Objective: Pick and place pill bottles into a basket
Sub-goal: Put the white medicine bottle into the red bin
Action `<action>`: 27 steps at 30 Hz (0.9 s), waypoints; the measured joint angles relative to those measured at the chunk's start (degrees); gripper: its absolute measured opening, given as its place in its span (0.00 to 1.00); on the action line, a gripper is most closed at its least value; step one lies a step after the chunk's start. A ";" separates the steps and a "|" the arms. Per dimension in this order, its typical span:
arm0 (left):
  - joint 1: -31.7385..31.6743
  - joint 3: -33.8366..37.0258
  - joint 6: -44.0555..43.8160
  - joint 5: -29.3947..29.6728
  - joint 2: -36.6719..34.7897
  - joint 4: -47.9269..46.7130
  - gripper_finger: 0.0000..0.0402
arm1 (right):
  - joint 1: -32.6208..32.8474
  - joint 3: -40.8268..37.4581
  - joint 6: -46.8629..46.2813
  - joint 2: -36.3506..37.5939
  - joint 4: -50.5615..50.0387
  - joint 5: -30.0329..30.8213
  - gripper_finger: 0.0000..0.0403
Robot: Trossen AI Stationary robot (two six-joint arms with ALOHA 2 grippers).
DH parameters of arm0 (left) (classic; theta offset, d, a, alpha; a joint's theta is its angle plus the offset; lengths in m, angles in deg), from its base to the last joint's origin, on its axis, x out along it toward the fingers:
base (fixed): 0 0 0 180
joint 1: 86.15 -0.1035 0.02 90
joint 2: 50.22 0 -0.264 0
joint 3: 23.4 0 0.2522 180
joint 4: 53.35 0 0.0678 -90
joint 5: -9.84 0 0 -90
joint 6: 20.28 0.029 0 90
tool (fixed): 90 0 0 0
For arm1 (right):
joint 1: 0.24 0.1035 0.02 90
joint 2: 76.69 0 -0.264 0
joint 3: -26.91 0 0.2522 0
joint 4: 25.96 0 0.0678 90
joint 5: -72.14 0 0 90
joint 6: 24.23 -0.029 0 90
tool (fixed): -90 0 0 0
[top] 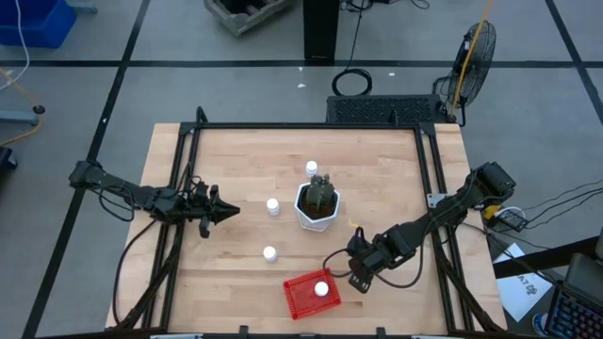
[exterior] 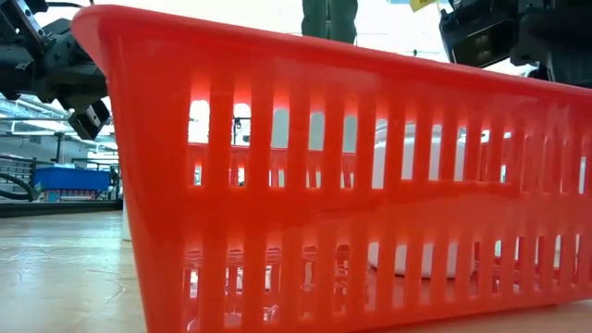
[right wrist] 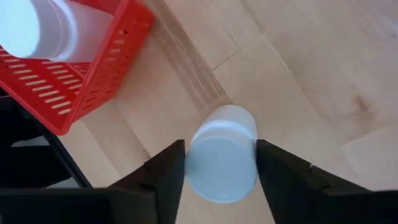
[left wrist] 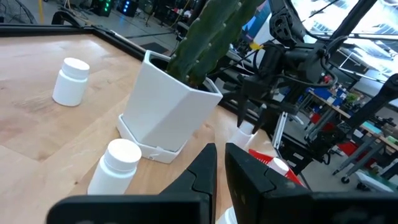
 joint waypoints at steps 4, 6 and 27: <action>0.00 0.00 0.05 -0.01 0.00 0.00 0.09 | 0.00 0.04 -0.03 0.12 0.04 -0.04 0.37; 0.00 0.00 0.21 -0.01 -0.01 0.01 0.09 | 0.11 0.04 -0.38 0.13 0.13 -0.04 0.37; 0.02 0.00 -0.15 -0.09 -0.02 -0.55 0.09 | 0.26 21.97 4.17 -1.86 -10.36 5.27 0.37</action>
